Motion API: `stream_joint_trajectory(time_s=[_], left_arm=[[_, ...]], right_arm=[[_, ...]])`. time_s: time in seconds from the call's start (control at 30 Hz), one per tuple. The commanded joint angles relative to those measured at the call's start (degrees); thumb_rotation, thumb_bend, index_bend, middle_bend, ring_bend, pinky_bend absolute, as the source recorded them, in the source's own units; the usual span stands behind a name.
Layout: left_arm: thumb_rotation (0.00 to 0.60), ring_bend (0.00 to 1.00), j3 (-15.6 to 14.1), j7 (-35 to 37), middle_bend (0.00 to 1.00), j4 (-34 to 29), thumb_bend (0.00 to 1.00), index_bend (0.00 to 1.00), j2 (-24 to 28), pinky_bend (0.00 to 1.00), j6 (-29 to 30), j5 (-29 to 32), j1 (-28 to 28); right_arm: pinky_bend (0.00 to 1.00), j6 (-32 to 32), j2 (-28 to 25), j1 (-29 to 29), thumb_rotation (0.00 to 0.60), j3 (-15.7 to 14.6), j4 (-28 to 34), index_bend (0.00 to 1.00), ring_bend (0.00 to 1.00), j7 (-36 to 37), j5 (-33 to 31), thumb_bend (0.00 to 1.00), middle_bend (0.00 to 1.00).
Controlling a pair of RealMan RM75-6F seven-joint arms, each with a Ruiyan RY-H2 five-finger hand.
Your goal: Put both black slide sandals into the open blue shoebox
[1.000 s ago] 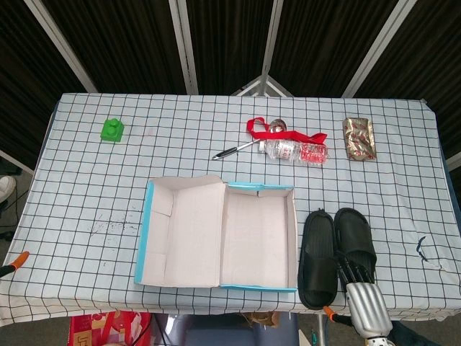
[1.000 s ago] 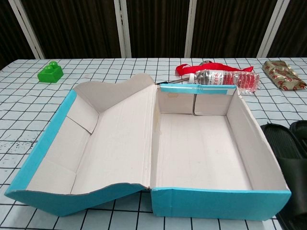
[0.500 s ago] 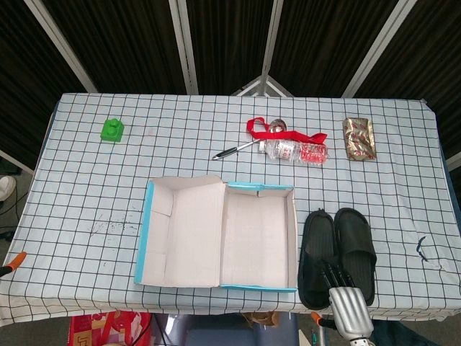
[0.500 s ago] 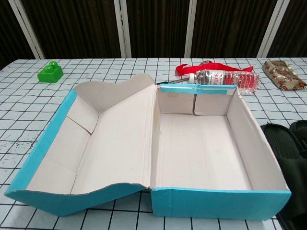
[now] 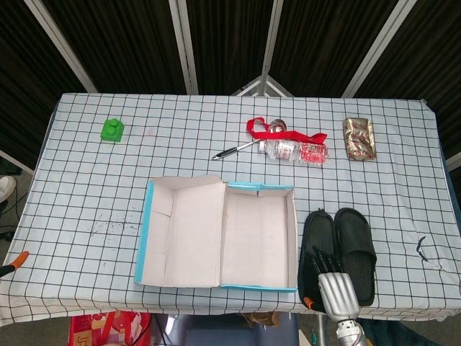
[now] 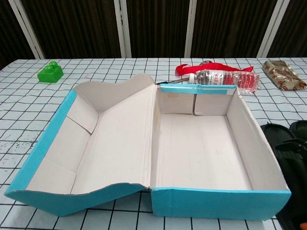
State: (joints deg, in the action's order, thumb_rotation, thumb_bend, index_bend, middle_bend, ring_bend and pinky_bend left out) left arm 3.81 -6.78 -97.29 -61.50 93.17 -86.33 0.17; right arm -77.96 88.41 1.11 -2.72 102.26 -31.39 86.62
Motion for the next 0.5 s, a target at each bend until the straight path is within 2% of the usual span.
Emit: stream_joint_trajectory(time_s=[0.03,0.5], left_arm=[[0.600,0.00,0.03,-0.38,0.00,0.01,0.08,0.08,-0.19,0.10,0.03,-0.02,-0.04],[0.600,0.00,-0.06,-2.67,0.00,-0.19,0.08,0.08,-1.17,0.10,0.37,-0.60,-0.11]], right_arm=[[0.13,0.28,0.84,-0.88,0.600,1.12,-1.34,0.12,0.11,0.31,-0.37,0.16,0.07],[0.13,1.45,1.81,-3.30,0.600,2.60,-5.97,0.12,0.11,1.05,-1.41,0.16,0.07]])
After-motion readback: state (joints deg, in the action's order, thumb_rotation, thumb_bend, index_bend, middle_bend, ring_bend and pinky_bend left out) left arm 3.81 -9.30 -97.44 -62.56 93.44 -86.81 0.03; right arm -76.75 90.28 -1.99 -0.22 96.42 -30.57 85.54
